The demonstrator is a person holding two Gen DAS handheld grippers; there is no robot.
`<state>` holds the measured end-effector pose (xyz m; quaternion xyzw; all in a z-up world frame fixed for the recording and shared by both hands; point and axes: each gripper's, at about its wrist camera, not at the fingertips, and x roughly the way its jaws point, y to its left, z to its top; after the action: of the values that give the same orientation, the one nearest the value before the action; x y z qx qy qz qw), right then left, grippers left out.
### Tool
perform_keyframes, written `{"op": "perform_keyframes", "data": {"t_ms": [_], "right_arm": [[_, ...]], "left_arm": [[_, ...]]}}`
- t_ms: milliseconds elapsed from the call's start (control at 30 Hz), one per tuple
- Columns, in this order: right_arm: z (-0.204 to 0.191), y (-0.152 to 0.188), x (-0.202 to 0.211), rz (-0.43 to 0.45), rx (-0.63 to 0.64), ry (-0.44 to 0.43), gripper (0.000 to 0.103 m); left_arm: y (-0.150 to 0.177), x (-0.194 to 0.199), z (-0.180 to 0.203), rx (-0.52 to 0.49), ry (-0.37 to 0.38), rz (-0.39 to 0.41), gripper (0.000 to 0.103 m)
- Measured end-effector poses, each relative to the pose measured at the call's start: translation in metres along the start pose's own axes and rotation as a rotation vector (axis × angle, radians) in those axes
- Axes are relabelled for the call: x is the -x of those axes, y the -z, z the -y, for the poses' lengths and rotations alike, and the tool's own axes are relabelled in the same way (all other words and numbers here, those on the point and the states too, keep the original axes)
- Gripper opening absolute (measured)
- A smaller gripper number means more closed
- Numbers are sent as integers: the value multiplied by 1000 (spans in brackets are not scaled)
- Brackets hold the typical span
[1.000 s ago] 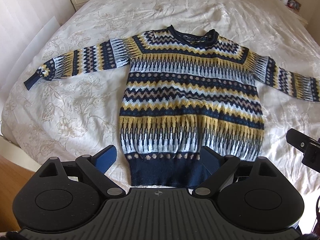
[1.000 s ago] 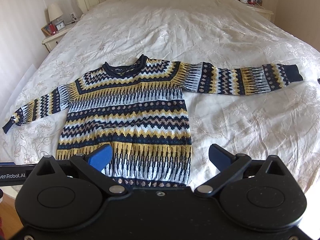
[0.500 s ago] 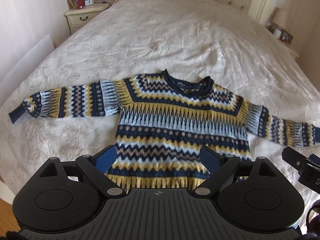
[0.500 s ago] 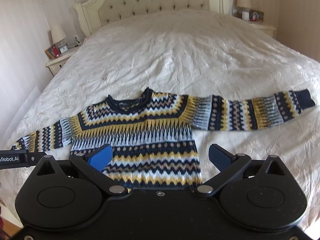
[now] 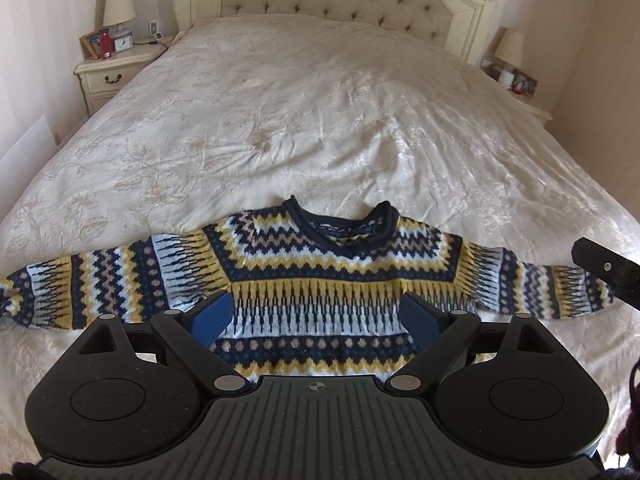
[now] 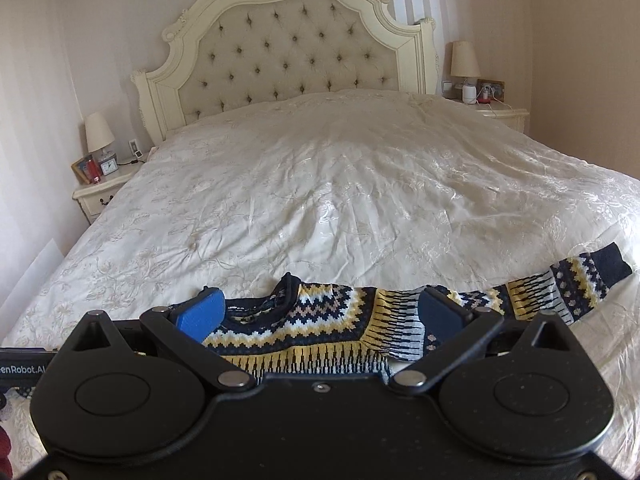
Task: Fold small clothes
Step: 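Move the right gripper to the navy sleeve cuff and close on it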
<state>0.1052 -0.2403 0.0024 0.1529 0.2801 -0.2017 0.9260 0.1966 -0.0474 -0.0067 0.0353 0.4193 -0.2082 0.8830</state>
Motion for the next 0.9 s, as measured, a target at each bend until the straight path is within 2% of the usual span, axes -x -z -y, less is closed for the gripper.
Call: {"op": "perform_keyframes", "data": {"t_ms": [167,200,267,433,600,700,800,900], "right_arm": [[6,1,-2,115,5,3,102],[7,1,-1,143,21,-3,102],[11,-1,-5,139,45,-10,102],[34,-4,-26,10,43,-33,102],[63,3,-56,-118,92,-82,101],[74,4,-83,-186,178,-136,83],[77,0,-112,-211,234,-180,78],[78,-6,-146,-238,292,-249,64]], "left_arm": [[1,-1,-8,53,21,68,91],[-1,-4,-8,59,18,57,91],[-1,-10,-5,57,5,22,91],[7,-19,8,66,-34,-46,91],[19,-19,23,140,-109,-71,91],[25,-20,29,191,-143,-92,91],[30,-25,34,223,-180,-119,91],[32,-33,35,246,-224,-140,91]]}}
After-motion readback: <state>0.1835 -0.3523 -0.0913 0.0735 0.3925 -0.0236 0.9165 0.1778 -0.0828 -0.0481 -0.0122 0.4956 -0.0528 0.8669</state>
